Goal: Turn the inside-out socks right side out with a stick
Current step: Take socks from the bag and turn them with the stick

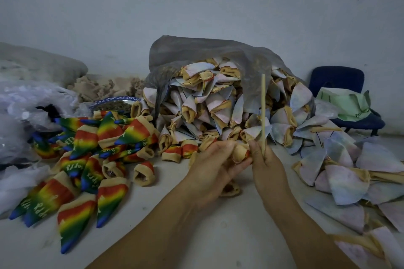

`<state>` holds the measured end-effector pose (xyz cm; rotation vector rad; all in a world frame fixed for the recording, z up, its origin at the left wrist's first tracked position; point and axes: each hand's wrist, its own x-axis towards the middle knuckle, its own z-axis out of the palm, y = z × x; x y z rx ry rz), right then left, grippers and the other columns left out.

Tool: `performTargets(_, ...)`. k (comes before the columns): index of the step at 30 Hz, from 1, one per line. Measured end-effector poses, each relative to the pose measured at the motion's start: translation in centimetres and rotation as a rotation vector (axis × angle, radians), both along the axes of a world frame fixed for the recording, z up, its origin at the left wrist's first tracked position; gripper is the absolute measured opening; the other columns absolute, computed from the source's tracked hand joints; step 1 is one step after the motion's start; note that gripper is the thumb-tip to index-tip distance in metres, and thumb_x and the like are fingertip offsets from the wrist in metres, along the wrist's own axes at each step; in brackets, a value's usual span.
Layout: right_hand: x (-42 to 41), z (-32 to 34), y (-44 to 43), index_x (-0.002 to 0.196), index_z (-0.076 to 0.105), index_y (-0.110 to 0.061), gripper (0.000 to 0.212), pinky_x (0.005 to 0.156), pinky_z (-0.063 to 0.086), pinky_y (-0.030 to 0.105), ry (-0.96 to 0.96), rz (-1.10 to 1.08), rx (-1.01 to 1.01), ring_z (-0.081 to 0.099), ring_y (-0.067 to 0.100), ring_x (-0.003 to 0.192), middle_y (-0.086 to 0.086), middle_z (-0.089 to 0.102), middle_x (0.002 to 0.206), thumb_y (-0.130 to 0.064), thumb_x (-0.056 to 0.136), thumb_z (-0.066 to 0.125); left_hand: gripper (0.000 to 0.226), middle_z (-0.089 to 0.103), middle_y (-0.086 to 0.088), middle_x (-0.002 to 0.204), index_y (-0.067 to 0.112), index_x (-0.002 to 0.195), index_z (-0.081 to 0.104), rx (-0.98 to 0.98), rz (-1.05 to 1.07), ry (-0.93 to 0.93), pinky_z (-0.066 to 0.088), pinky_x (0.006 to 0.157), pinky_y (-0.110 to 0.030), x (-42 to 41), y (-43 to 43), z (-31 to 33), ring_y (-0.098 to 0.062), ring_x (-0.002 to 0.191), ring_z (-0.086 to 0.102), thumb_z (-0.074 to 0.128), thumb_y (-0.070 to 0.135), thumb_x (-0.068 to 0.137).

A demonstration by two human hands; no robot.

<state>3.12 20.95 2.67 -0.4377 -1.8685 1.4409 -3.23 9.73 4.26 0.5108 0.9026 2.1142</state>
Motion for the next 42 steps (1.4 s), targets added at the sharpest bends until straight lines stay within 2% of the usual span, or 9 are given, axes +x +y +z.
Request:
performTargets(3,0.3,-0.4,0.3,0.082,0.059,-0.034,0.024,0.053,0.037,0.001,-0.007,0.008,-0.02,0.054,-0.014,0.059,-0.024,0.062,0.063,-0.047,0.094,0.043,0.041,0.07,-0.002,0.11,0.012,0.115,0.061,-0.23,0.093,0.309,0.056,0.086,-0.026,0.2,-0.1,-0.5,-0.014,0.098,0.071,0.073,0.033,0.082)
performTargets(5,0.2,-0.6,0.0,0.084,0.059,-0.036,0.023,0.05,0.038,0.003,-0.02,0.029,-0.032,0.053,-0.014,0.056,-0.027,0.059,0.058,-0.049,0.094,0.042,0.03,0.069,0.001,0.109,0.023,0.111,0.062,-0.397,0.21,0.49,0.055,0.076,-0.02,0.1,-0.1,-0.9,-0.008,0.089,0.072,0.075,0.033,0.085)
performTargets(8,0.2,-0.5,-0.4,0.08,0.057,-0.038,0.025,0.05,0.038,0.005,-0.005,0.033,-0.023,0.05,-0.012,0.053,-0.027,0.055,0.054,-0.057,0.088,0.041,0.011,0.073,0.005,0.092,0.027,0.102,0.065,-0.423,0.338,0.554,0.051,0.062,-0.015,-0.3,-0.1,-1.3,-0.005,0.075,0.071,0.069,0.03,0.091)
performTargets(12,0.3,-0.5,-0.4,0.078,0.057,-0.034,0.029,0.052,0.038,0.005,0.021,0.017,0.034,0.052,-0.007,0.056,-0.019,0.06,0.061,-0.057,0.085,0.042,0.011,0.074,0.011,0.082,0.024,0.094,0.07,-0.39,0.345,0.5,0.056,0.07,-0.017,-0.7,-0.3,-1.2,-0.007,0.076,0.073,0.06,0.027,0.097)
performTargets(21,0.2,-0.6,-0.3,0.081,0.058,-0.031,0.03,0.051,0.038,0.004,0.049,-0.029,0.04,0.054,-0.01,0.055,-0.015,0.059,0.059,-0.055,0.086,0.04,0.024,0.067,0.004,0.114,0.044,0.106,0.054,-0.514,0.41,0.778,0.056,0.086,-0.028,0.4,0.0,-1.4,-0.011,0.102,0.067,0.07,0.038,0.089)
performTargets(26,0.3,-0.3,-0.6,0.083,0.056,-0.029,0.026,0.055,0.041,0.009,0.03,-0.005,0.142,0.054,0.002,0.063,-0.006,0.057,0.073,-0.049,0.089,0.041,0.02,0.065,0.009,0.109,0.022,0.115,0.069,-0.532,0.542,0.981,0.055,0.089,-0.035,0.1,-0.1,-1.6,-0.011,0.101,0.065,0.062,0.025,0.096)
performTargets(29,0.4,0.0,-0.7,0.089,0.058,-0.02,0.031,0.063,0.047,0.018,0.022,0.004,0.221,0.058,0.015,0.074,0.007,0.059,0.085,-0.046,0.089,0.04,0.019,0.068,0.013,0.103,0.027,0.11,0.073,-0.494,0.5,0.882,0.058,0.082,-0.026,0.2,-0.2,-1.6,-0.009,0.093,0.068,0.06,0.02,0.097)
performTargets(35,0.4,0.4,-1.2,0.091,0.057,-0.02,0.028,0.072,0.052,0.034,0.0,0.023,0.307,0.057,0.013,0.082,0.001,0.052,0.091,-0.043,0.09,0.041,0.025,0.064,0.012,0.104,0.035,0.087,0.069,-0.46,0.483,0.624,0.056,0.073,-0.016,0.0,0.1,-1.4,-0.011,0.091,0.07,0.058,0.017,0.098)
performTargets(42,-0.4,-0.5,-1.6,0.105,0.055,-0.004,0.017,0.069,0.038,0.003,-0.051,-0.123,0.567,0.046,-0.008,0.082,0.005,0.039,0.106,-0.014,0.098,0.044,0.021,0.074,0.001,0.093,0.013,0.094,0.068,-0.329,0.479,0.345,0.057,0.076,-0.018,-0.3,0.2,-1.2,-0.009,0.089,0.073,0.049,0.012,0.102)
